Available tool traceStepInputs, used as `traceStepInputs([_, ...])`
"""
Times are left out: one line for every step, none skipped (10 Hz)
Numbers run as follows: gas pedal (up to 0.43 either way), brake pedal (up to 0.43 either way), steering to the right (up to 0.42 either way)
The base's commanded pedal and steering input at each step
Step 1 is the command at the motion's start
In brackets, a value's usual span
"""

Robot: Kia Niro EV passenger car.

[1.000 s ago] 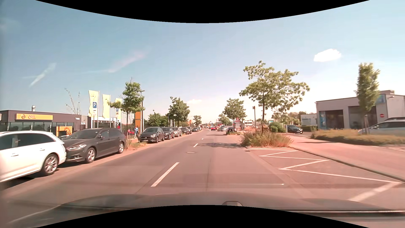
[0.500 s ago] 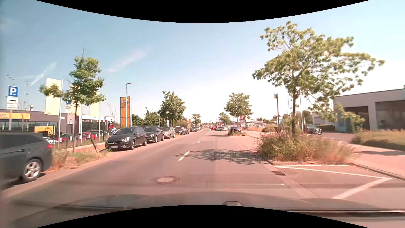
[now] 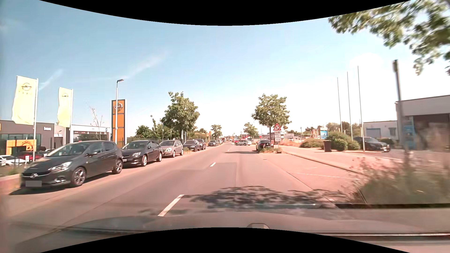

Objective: Follow the waypoints while adhering to traffic rules and regulations

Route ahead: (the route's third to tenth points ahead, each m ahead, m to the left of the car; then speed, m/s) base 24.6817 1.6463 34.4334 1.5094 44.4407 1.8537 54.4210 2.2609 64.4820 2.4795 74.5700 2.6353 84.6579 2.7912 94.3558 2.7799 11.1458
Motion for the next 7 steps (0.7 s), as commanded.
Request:
traceStepInputs([0.0, 0.0, -0.005])
traceStepInputs([0.0, 0.0, -0.005])
traceStepInputs([0.0, 0.0, -0.005])
traceStepInputs([0.0, 0.0, -0.005])
traceStepInputs([0.0, 0.0, -0.005])
traceStepInputs([0.0, 0.0, -0.004])
traceStepInputs([0.0, 0.0, -0.005])
